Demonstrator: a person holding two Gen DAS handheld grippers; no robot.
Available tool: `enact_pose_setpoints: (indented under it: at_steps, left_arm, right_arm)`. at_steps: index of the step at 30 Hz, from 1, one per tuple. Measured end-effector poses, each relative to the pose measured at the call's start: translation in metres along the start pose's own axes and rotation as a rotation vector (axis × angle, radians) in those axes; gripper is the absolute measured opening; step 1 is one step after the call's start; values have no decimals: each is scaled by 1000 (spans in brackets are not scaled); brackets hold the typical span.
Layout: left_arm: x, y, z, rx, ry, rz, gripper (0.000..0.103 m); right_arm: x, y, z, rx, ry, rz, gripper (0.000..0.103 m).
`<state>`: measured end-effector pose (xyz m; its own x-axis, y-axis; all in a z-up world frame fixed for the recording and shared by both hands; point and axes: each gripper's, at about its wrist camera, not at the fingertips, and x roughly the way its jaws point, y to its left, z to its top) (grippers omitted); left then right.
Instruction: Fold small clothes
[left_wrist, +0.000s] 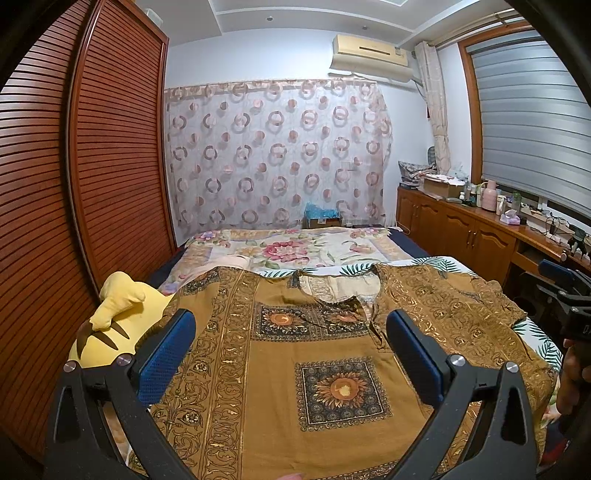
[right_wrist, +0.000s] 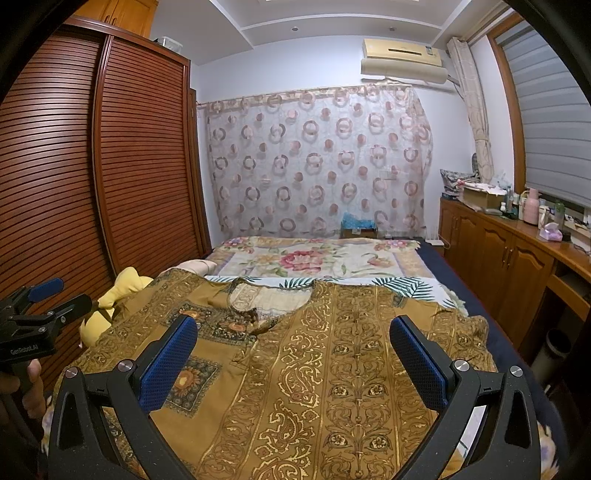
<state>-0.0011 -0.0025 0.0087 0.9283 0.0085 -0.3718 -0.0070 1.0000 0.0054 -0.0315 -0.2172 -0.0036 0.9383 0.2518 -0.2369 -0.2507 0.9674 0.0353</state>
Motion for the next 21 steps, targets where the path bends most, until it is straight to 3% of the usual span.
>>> enact_pose_setpoints:
  at_steps: [21]
  left_arm:
    - [-9, -5, 9, 0, -1, 0, 103]
  right_arm:
    - [0, 0, 0, 0, 2, 0, 103]
